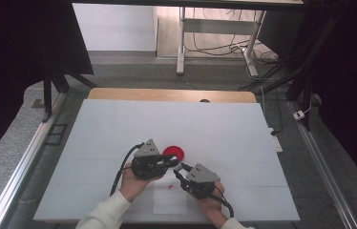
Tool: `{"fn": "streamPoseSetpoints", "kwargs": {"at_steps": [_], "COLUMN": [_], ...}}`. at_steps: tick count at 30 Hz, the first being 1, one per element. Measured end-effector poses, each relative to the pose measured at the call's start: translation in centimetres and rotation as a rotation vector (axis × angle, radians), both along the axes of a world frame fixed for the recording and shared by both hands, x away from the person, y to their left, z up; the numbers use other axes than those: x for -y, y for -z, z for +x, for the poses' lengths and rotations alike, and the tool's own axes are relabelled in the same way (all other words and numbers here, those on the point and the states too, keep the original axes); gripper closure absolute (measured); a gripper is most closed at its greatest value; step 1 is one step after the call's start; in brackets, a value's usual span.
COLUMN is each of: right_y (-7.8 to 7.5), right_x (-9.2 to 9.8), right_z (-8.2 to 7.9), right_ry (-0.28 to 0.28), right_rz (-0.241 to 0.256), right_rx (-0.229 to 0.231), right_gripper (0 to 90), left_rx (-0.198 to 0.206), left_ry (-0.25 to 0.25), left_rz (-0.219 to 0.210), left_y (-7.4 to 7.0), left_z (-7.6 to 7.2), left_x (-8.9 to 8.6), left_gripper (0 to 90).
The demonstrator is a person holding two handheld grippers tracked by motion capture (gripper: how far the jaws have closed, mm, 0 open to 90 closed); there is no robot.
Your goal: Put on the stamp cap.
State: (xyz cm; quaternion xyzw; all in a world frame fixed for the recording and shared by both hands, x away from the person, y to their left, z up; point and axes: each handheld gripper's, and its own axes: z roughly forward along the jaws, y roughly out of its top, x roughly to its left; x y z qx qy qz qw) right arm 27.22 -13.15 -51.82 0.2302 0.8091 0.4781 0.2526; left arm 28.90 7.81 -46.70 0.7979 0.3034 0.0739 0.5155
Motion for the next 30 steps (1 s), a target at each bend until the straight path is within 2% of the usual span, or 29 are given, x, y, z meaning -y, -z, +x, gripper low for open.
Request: {"fn": "streamPoseSetpoints", "kwargs": {"at_steps": [16, 30], "right_y": [0.12, 0.15], "right_x": [-0.11, -0.11], "right_z": [-0.1, -0.14], "right_ry": [0.002, 0.005], "right_rz": [-0.018, -0.033], "right_rx": [0.007, 0.013], "right_gripper": [65.0, 65.0], "left_rx": [-0.01, -0.023], "left_ry": [0.0, 0.006], "left_rz": [0.017, 0.012], "left_y": [0.17, 0.33], "left_z": [0.07, 0.19], "left_x": [0.05, 0.06], "left_gripper": [74.9, 75.0]}}
